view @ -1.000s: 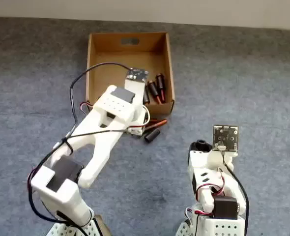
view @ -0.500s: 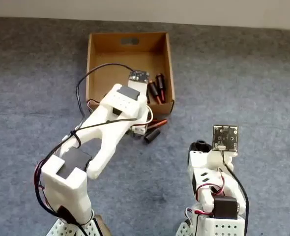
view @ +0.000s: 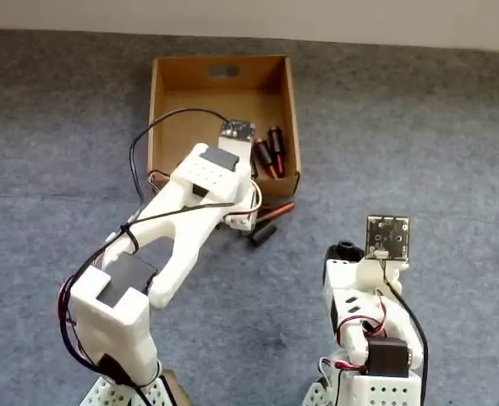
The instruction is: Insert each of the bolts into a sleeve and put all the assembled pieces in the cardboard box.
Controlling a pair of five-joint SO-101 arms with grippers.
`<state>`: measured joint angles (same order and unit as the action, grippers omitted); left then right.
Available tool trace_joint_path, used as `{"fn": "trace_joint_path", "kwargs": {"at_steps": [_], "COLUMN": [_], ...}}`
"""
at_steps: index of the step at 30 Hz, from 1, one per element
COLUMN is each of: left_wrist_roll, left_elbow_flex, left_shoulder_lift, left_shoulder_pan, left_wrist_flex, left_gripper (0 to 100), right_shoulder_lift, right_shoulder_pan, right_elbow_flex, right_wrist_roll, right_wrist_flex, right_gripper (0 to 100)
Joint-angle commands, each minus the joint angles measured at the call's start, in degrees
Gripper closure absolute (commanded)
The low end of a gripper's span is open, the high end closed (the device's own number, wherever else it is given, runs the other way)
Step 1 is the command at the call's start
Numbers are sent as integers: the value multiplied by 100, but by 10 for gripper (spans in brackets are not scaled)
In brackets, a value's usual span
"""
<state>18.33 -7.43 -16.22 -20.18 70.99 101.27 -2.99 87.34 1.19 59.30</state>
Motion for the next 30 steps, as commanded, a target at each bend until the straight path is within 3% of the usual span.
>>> {"fn": "trace_joint_path", "kwargs": {"at_steps": [1, 7, 13, 23, 30], "left_wrist_roll": [18, 35, 44, 44, 44], "left_elbow_flex": [330, 338, 382, 391, 637], "left_shoulder_lift": [453, 514, -286, -690, -127], "left_shoulder_pan": [-4, -4, -4, -4, -4], "left_wrist_flex": [149, -62, -484, -448, -70], "left_gripper": [811, 811, 811, 811, 811], "right_shoulder_lift": [48, 48, 48, 48, 48], "right_shoulder_pan": [40, 40, 40, 40, 40], "right_elbow_flex": [-40, -40, -40, -40, -40], "right_wrist_roll": [-44, -44, -44, -35, -35], "right_wrist_flex": [-4, -4, -4, -13, -13], "right_gripper": [993, 993, 993, 993, 993]}}
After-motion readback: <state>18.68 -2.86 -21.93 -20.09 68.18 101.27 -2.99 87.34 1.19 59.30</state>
